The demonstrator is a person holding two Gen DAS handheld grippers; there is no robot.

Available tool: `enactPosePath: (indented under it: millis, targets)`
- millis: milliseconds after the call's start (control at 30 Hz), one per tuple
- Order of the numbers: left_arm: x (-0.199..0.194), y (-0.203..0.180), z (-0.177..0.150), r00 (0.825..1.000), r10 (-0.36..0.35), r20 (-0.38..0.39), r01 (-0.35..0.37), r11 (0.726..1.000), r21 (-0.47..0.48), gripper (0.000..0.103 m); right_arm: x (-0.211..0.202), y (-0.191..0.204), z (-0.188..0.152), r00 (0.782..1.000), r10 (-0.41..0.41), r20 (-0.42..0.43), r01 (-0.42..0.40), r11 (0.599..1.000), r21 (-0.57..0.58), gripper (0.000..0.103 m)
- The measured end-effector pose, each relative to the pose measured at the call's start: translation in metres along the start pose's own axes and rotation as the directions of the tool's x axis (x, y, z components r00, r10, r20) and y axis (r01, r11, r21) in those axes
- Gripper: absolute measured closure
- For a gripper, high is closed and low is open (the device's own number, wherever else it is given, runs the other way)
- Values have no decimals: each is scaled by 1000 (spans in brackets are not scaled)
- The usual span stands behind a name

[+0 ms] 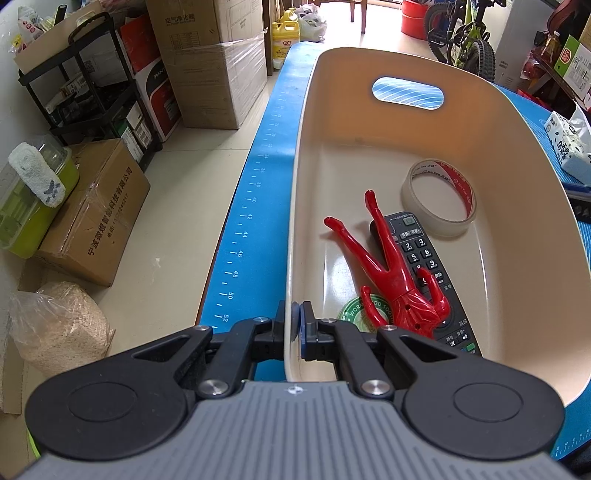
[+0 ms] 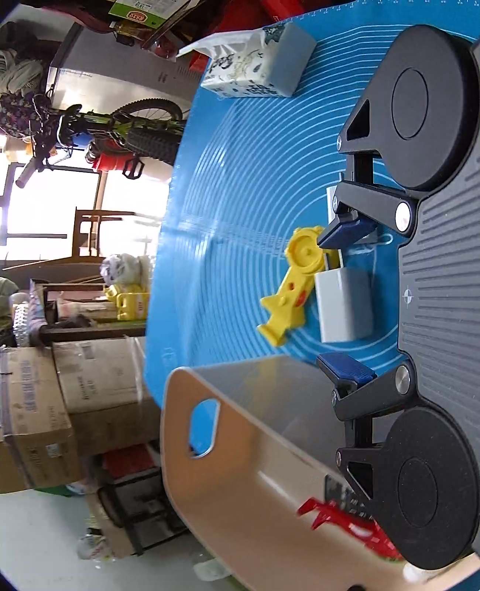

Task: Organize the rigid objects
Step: 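Carry the red figure into the basket onto the remote and release, then grasp a white charger with the right tool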

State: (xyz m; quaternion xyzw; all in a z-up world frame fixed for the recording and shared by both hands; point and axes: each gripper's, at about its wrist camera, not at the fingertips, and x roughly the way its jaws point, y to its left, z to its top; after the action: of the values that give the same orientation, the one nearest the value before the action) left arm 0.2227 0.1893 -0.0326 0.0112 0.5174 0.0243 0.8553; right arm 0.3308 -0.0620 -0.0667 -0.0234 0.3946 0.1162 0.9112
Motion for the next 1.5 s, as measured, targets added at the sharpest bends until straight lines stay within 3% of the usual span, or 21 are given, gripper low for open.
enactPosePath:
  millis: [200, 467, 600, 833, 1133, 1500]
  targets:
    - [0, 0, 0, 1000, 0, 0, 0, 1000, 2, 96, 21, 2, -7, 1000, -21, -22, 20, 999, -32, 25]
    - [0, 1, -1, 1000, 1, 1, -1, 1000, 4, 96, 36, 8, -8, 999, -38, 7, 39, 996, -78, 24]
    - [0, 1, -1, 1000, 4, 0, -4, 1000, 5, 96, 34, 8, -9, 1000, -11, 19, 13, 997, -79, 35]
    - [1, 2, -1, 1000, 4, 0, -4, 1000, 4, 96, 27, 10, -13, 999, -24, 29, 27, 996, -83, 35]
    - [0, 2, 0, 1000, 2, -1, -2, 1000, -2, 96, -15, 13, -6, 995, -58, 81, 65, 994, -88, 35]
    - [1, 1, 0, 1000, 3, -1, -3, 1000, -3, 96, -88, 18, 11, 965, -61, 256, 69, 997, -21, 35]
